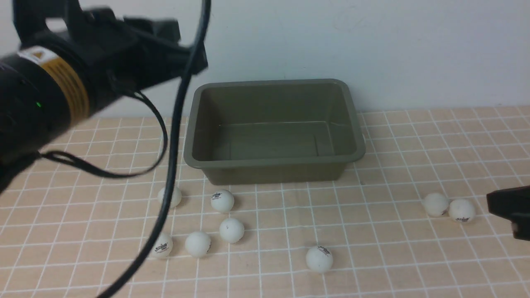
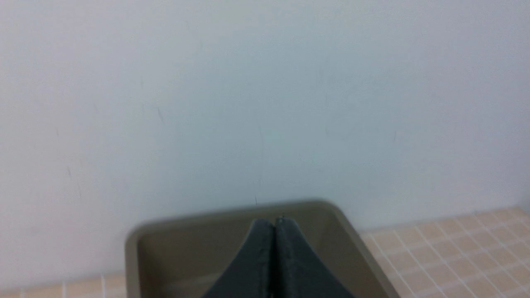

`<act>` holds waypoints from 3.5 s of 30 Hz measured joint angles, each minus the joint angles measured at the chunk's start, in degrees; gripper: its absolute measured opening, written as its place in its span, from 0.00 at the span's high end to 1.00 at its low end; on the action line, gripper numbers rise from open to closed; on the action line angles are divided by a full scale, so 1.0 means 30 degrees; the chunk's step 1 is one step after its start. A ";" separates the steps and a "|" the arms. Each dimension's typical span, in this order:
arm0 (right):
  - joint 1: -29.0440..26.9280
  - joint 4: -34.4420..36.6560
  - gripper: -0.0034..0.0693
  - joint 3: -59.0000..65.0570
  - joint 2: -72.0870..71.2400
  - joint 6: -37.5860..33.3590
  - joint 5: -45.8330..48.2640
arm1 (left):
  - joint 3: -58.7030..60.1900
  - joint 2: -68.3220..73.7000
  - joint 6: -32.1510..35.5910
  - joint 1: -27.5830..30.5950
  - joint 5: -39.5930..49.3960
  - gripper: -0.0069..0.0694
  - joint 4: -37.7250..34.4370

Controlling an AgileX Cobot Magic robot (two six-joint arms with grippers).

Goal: Put the table tennis balls into the box on the light coffee tablecloth.
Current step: 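Reach for and grasp a ping pong ball on the table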

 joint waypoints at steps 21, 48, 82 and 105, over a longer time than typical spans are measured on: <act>0.0000 -0.0023 0.97 0.0000 0.0019 0.0000 0.0000 | -0.3899 0.0056 2.0709 0.1469 1.5786 1.00 -1.5977; 0.0000 -0.5375 0.97 -0.5653 0.9121 0.2511 0.0309 | 0.0007 0.2895 2.7137 0.9867 1.2253 1.00 -2.5044; 0.0000 -0.7081 0.38 -0.6588 1.0948 -0.1840 0.1685 | 0.1095 0.2837 3.3428 0.9867 1.1729 1.00 -2.9463; 0.0000 -0.9253 0.28 -0.8659 1.6756 -0.2718 0.0663 | 0.1095 0.2837 3.3613 0.9867 1.2053 1.00 -2.9485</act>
